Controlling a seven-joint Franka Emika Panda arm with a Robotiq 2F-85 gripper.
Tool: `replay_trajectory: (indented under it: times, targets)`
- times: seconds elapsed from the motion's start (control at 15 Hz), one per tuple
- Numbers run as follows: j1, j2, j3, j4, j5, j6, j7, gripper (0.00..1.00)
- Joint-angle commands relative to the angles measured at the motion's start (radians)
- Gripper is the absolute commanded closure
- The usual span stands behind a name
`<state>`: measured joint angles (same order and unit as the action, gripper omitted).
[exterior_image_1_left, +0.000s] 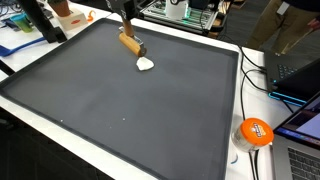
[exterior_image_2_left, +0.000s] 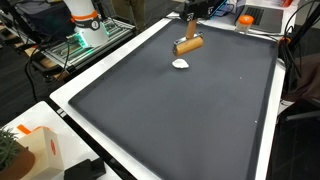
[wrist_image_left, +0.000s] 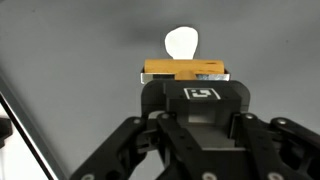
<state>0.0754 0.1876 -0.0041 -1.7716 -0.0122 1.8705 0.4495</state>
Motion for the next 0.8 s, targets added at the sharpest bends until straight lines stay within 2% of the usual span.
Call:
replay_trajectory:
  times: [0.0,0.47,0.53,0.67,0.73]
  targets:
    - [0.003,-0.126,0.007,-0.163,-0.020,0.065,0.014,0.78]
    - [-0.013,-0.180,0.014,-0.218,0.007,0.083,0.005,0.78]
    - [-0.011,-0.142,0.017,-0.179,-0.002,0.051,0.002,0.53]
    - [-0.013,-0.146,0.017,-0.179,-0.002,0.057,0.002,0.53]
    - [-0.015,-0.142,0.015,-0.177,-0.003,0.078,0.005,0.78]
